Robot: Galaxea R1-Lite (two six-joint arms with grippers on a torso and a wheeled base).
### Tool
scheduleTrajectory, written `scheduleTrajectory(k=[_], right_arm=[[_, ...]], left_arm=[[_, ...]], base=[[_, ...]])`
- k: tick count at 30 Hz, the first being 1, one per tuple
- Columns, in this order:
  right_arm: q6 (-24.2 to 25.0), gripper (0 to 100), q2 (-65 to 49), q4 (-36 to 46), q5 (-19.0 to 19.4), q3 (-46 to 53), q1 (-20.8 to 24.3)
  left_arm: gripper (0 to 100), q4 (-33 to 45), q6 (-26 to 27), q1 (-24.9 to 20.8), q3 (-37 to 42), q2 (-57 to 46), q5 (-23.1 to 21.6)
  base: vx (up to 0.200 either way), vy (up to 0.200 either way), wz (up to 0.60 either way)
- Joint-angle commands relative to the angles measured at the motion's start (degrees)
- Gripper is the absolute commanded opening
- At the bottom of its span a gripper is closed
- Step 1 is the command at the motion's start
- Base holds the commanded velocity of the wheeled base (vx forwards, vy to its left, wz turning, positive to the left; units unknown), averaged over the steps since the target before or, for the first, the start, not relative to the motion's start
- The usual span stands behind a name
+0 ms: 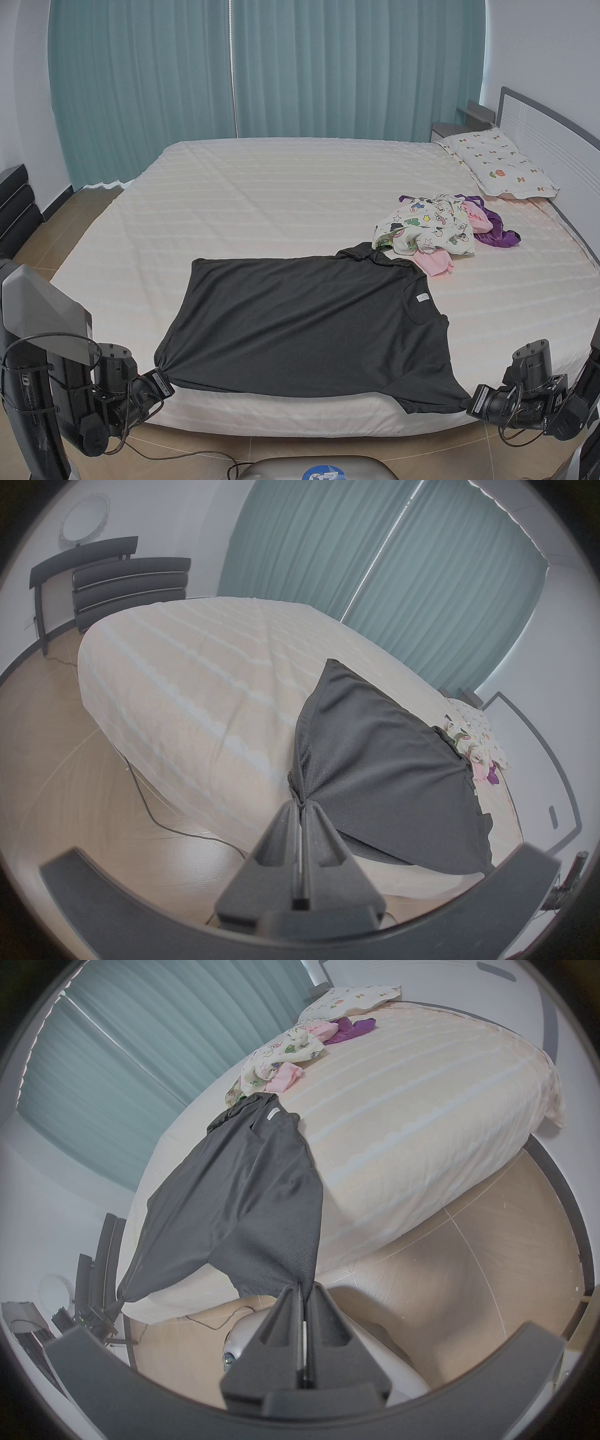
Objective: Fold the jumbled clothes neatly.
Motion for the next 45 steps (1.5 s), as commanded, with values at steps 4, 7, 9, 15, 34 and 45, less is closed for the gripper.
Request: scheduleTrajectory(k=[4, 7, 9, 15, 34, 45], right_arm=[[1.78, 0, -4.60, 2.28, -0.23, 1.01, 2.98], [1.78, 0, -9.26, 5.89, -0.41, 1.01, 2.72], [1.70, 0, -11.63, 9.23, -0.32, 1.01, 2.89], [1.70, 0, -15.77, 15.38, -0.23, 1.01, 2.98], [1.26, 0, -12.87, 15.20, 0.56, -2.06, -0.36], [-0.24, 0, -13.13, 15.20, 1.35, -5.76, -1.94]], left_arm=[[0, -1.02, 1.75, -0.08, 1.82, -1.83, 0.10], [0, -1.02, 1.75, 0.01, 1.82, -1.39, 0.10], [0, -1.02, 1.75, -0.08, 1.82, -1.31, 0.10], [0, -1.02, 1.49, -1.13, 1.91, -1.66, 0.10], [0, 7.33, 1.31, -4.03, 1.91, -5.09, 1.51], [0, 9.88, 1.40, -3.77, 1.30, -6.05, 1.16]], base=[[0.000, 0.000, 0.00], [0.000, 0.000, 0.00], [0.000, 0.000, 0.00], [0.000, 0.000, 0.00], [0.000, 0.000, 0.00], [0.000, 0.000, 0.00]])
